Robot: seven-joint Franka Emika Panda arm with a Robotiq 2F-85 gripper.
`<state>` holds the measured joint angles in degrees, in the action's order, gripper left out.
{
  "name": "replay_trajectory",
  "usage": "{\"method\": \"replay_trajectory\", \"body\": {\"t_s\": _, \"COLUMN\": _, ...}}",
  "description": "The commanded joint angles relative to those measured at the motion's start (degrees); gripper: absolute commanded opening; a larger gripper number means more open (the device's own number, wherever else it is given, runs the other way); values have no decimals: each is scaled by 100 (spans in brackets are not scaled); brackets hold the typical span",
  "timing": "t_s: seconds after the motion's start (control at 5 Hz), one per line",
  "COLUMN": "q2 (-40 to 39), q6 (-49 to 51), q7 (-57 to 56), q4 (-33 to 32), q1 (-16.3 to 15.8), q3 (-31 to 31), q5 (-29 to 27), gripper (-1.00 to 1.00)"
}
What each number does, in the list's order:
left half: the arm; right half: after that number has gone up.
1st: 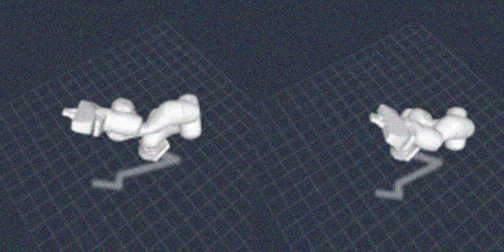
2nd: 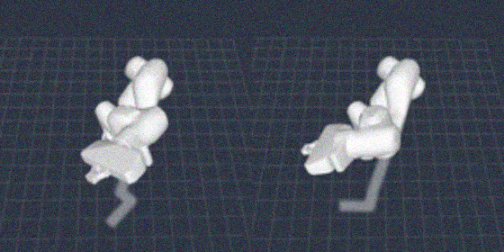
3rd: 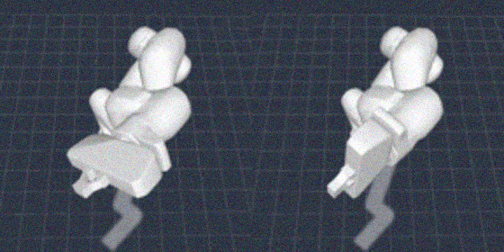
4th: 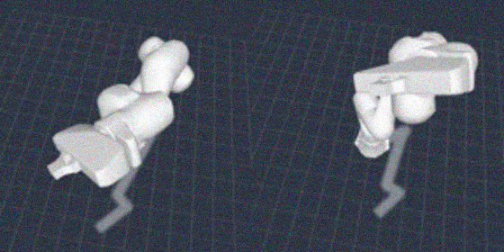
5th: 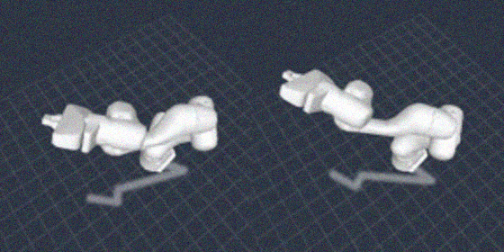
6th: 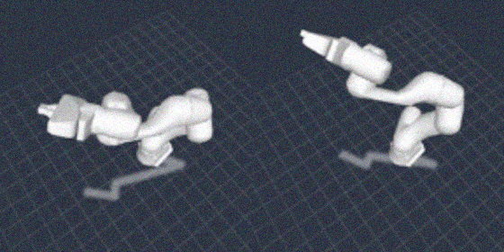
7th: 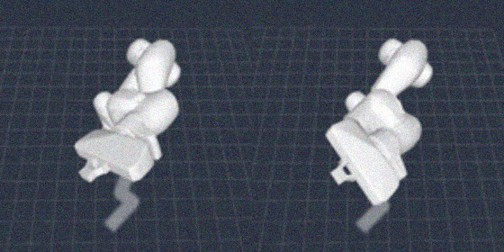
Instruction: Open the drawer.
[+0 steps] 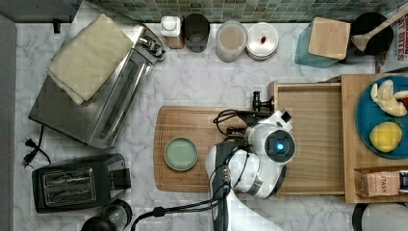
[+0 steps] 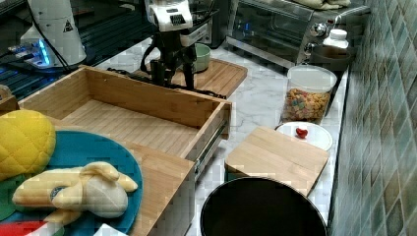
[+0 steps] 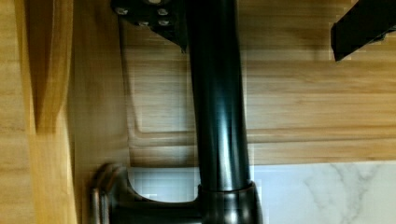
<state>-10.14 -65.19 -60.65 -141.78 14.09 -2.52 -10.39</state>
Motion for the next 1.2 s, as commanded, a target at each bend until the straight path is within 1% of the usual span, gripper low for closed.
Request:
{"method": "replay_trajectory", "body": {"t_s": 0.2, "q2": 413, "q6": 226, "q7": 1425, "q4": -524, "q1": -917, "q3": -728, "q5": -20, "gripper": 100}}
{"method": "replay_trajectory", "body": {"t_s": 0.4, "q2": 412, "q6": 223, "q7": 1437, "q4": -525, "q1": -859, "q3": -785, "q5": -7, "gripper": 100}}
{"method": "replay_trajectory", "body": {"t_s": 0.6, "q2": 413, "q6": 223, "q7": 1430, "q4": -523, "q1": -901, "q3": -744, "q5": -16, "gripper": 100}}
{"method": "replay_trajectory", "body": {"t_s": 0.8, "q2": 412, "q6": 222, "q7": 1438, "q4": -523, "q1": -849, "q3": -794, "q5": -4, "gripper": 100}}
{"method": "replay_trajectory", "body": {"t_s": 1.2, "q2": 412, "q6": 222, "q7": 1437, "q4": -525, "q1": -856, "q3": -787, "q5": -6, "gripper": 100}}
